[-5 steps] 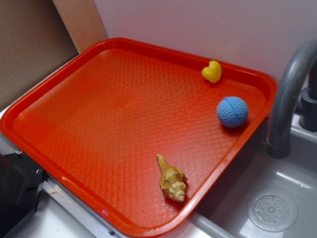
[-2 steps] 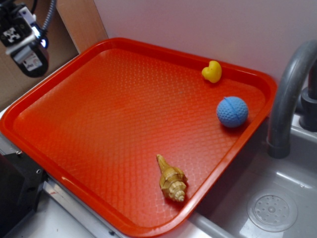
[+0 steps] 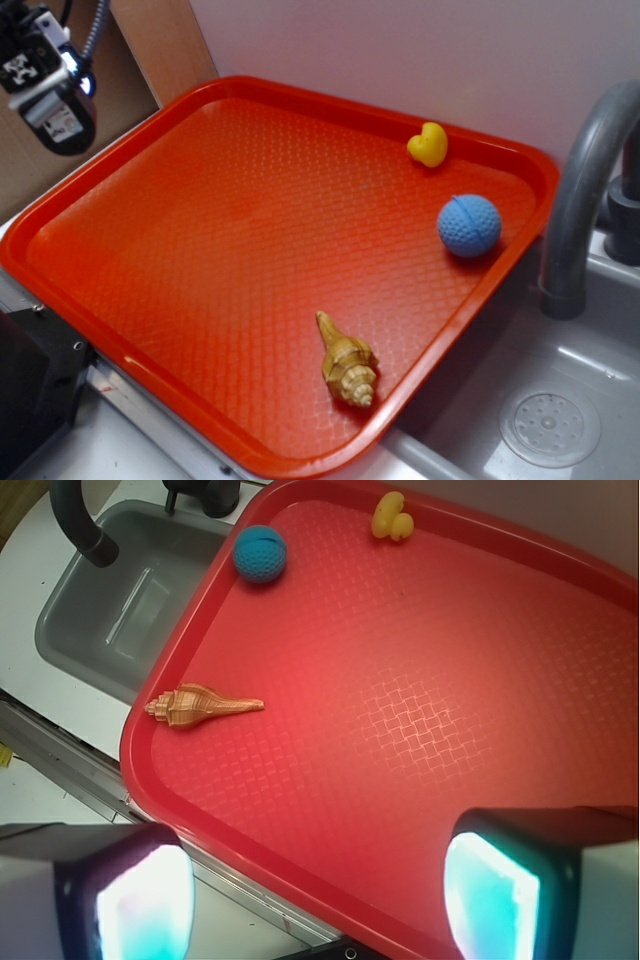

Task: Grab the blue ball.

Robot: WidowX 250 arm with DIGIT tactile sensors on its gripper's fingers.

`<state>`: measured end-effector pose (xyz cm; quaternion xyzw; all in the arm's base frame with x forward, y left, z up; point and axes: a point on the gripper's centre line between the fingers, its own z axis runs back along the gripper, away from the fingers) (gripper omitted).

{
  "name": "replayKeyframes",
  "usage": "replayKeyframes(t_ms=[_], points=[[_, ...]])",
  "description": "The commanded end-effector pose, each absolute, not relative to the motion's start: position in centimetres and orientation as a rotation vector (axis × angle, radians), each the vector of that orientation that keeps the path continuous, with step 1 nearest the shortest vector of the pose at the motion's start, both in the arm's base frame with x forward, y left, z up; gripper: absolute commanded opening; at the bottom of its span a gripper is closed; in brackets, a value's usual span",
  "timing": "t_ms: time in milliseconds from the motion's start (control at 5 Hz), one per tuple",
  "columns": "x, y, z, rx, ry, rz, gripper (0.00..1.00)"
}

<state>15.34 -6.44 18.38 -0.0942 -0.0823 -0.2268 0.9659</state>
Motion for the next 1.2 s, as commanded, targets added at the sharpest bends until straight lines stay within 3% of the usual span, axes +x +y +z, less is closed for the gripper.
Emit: replayKeyframes(t_ms=[0,200,400,800,1000], points=[[21.8,-15.1,12.8,-0.067,-0.170,-0.722,1.00],[23.9,-16.4,10.5,-0.097,-0.210,-0.736,1.00],[27.1,-17.5,8.7,-0.132,-0.309,-0.736,1.00],[31.6,-18.9,6.8,-0.161,-0.309,-0.723,1.00],[32.7,-20.8,4.9,-0.221,-0.264,-0.752,1.00]])
